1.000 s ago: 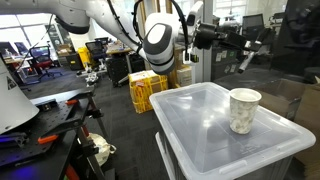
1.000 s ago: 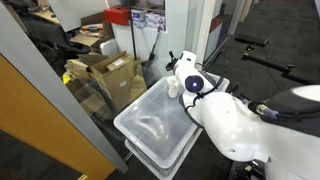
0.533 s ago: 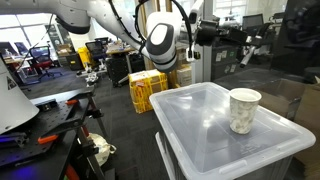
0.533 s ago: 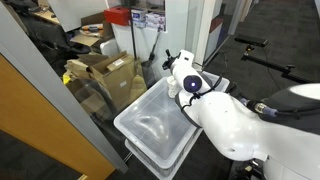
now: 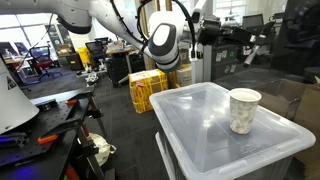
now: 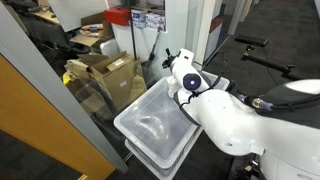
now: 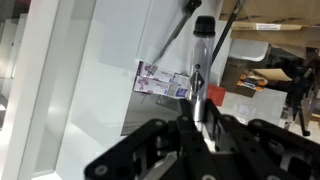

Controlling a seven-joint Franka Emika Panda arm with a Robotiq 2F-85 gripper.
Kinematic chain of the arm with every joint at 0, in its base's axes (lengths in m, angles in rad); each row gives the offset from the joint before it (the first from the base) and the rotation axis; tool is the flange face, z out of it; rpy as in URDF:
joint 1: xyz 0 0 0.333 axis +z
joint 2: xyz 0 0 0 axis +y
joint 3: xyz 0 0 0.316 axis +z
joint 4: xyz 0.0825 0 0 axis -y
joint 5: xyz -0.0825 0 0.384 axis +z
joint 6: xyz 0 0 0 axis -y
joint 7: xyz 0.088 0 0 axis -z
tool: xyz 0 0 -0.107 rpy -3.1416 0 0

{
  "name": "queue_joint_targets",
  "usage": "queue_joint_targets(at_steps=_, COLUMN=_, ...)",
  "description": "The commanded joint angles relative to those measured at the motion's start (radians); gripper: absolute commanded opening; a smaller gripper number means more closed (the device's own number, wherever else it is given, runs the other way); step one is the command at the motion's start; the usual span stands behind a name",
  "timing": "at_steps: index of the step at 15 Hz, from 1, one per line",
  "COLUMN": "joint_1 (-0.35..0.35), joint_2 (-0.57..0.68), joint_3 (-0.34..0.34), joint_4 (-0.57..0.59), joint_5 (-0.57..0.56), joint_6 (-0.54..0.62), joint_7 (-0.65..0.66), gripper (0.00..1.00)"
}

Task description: Put the black marker inside the white cup

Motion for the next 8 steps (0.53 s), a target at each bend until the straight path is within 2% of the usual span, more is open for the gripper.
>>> queue_joint_targets(at_steps=1, joint_1=-0.022, joint_2=-0.003, joint_3=0.004, joint_4=0.016, joint_5=0.035, joint_6=0.000, joint_7=-0.048, gripper=0.05)
queue_joint_targets(at_steps=8, joint_1=-0.022, joint_2=0.000, joint_3=-0.024, joint_4=0.028, joint_5=0.051, joint_6=0.000, joint_7=-0.051, gripper=0.05)
